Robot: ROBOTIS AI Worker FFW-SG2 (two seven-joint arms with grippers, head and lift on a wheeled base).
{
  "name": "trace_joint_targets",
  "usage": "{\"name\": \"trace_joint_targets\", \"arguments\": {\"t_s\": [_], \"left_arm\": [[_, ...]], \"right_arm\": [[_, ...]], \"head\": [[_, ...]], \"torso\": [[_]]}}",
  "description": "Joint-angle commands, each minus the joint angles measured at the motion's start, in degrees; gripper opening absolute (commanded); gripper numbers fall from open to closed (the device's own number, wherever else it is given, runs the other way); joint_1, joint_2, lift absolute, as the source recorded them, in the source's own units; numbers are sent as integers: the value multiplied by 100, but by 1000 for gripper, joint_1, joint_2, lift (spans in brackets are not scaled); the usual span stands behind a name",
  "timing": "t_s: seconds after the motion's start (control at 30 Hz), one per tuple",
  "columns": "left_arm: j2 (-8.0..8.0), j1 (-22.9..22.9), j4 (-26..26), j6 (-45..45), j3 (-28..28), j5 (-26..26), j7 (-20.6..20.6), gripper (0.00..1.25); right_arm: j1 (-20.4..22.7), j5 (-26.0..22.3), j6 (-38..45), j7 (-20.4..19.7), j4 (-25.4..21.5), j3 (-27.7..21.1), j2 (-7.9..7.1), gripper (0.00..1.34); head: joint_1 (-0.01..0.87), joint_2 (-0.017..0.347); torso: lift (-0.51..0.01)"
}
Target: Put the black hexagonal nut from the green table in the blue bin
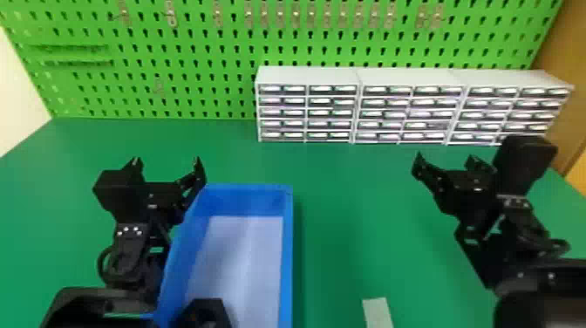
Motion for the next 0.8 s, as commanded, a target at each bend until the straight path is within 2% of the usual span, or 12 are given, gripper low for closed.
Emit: {"name": "trace_joint_targets", "arguments": {"t_s": [0.0,0.2,0.5,0.77], "left_arm": [[-8,0,-1,0,2,-1,0,1065],[-8,-9,-1,0,20,-1,0,1065],[-8,26,-1,-9,-7,8,0,1065],[-8,149,-71,0,-7,8,0,1065]], "right_arm": [[203,131,-181,-46,0,115,17,1049],[449,351,-498,-161,9,230,52,1046],[721,368,-858,-442,35,344,0,1046],[800,333,-858,-459,26,405,-9,1046]], "head": [[657,57],[657,57],[657,57],[657,57]], "torso": [[-95],[-95],[-95],[-95]]}}
